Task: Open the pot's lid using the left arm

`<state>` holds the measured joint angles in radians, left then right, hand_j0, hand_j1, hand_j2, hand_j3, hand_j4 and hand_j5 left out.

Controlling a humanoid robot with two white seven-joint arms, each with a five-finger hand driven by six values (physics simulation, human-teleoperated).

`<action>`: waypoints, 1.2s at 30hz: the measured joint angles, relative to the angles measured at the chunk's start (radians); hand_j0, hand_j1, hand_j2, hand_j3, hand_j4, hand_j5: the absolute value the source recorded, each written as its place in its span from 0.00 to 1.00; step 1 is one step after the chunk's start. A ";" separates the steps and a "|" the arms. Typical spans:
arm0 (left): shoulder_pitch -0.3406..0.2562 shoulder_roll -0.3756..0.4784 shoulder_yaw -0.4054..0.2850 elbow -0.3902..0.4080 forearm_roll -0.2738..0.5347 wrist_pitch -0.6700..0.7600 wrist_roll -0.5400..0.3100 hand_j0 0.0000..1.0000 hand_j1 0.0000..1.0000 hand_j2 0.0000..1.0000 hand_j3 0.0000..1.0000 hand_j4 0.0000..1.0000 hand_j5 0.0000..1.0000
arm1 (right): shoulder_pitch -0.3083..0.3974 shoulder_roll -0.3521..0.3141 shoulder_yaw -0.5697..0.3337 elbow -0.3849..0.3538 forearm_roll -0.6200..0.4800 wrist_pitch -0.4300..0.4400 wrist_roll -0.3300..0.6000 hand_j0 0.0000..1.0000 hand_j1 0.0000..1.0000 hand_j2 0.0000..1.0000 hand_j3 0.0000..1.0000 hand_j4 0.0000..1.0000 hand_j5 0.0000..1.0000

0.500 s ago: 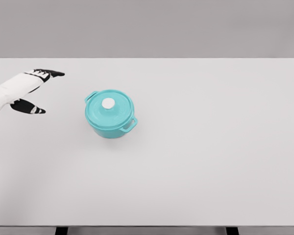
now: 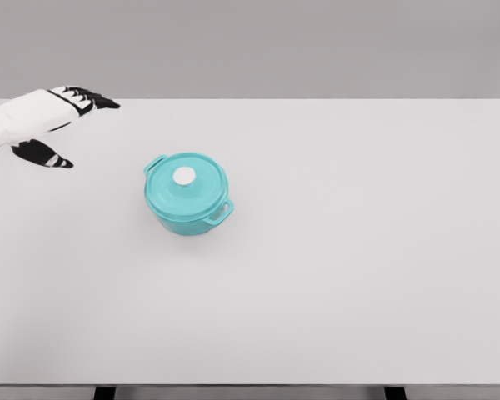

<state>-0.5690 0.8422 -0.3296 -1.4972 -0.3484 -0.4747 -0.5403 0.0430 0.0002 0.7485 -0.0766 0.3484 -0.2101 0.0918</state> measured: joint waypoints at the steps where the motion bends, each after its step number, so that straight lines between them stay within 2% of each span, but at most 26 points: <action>1: -0.062 0.039 -0.060 -0.004 0.037 -0.016 -0.002 1.00 1.00 1.00 1.00 1.00 1.00 | 0.000 0.000 0.000 0.000 0.000 0.000 0.000 1.00 1.00 1.00 1.00 1.00 1.00; 3: -0.162 0.103 -0.172 -0.012 0.100 -0.066 -0.006 1.00 1.00 1.00 1.00 1.00 1.00 | 0.000 0.000 0.000 0.000 0.000 0.000 0.000 1.00 1.00 1.00 1.00 1.00 1.00; 4: -0.189 0.122 -0.216 -0.014 0.116 -0.086 -0.007 1.00 1.00 1.00 1.00 1.00 1.00 | 0.000 0.000 0.000 0.000 0.000 0.000 0.000 1.00 1.00 1.00 1.00 1.00 1.00; 6: -0.283 0.141 -0.298 -0.017 0.129 -0.115 -0.011 1.00 1.00 1.00 1.00 1.00 1.00 | 0.000 0.000 0.000 0.000 0.000 0.000 0.000 1.00 1.00 1.00 1.00 1.00 1.00; 8: -0.351 0.119 -0.368 -0.017 0.145 -0.124 -0.012 1.00 1.00 1.00 1.00 1.00 1.00 | 0.000 0.000 0.000 0.000 0.000 0.000 0.000 1.00 1.00 1.00 1.00 1.00 1.00; 10: -0.390 0.071 -0.430 -0.015 0.149 -0.131 -0.017 1.00 1.00 1.00 1.00 1.00 1.00 | 0.000 0.000 0.000 0.000 0.000 0.000 0.000 1.00 1.00 1.00 1.00 1.00 1.00; 13: -0.394 0.019 -0.489 -0.008 0.152 -0.136 -0.022 1.00 1.00 1.00 1.00 1.00 1.00 | 0.000 0.000 0.000 0.000 0.000 0.000 0.000 1.00 1.00 1.00 1.00 1.00 1.00; 22: -0.416 -0.060 -0.576 -0.006 0.132 -0.139 -0.031 1.00 1.00 1.00 1.00 1.00 1.00 | 0.000 0.000 0.000 0.000 0.000 0.000 0.000 1.00 1.00 1.00 1.00 1.00 1.00; 30: -0.404 -0.077 -0.605 -0.003 0.112 -0.139 -0.033 1.00 1.00 1.00 1.00 1.00 1.00 | 0.000 0.000 0.000 0.000 0.000 0.000 0.000 1.00 1.00 1.00 1.00 1.00 1.00; 36: -0.404 -0.097 -0.641 0.022 0.054 -0.139 -0.033 1.00 1.00 1.00 1.00 1.00 1.00 | 0.000 0.000 0.000 0.000 0.000 0.000 0.000 1.00 1.00 1.00 1.00 1.00 1.00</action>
<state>-0.9725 0.7451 -0.9711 -1.4754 -0.2939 -0.6134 -0.5737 0.0430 0.0002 0.7485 -0.0765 0.3484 -0.2100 0.0918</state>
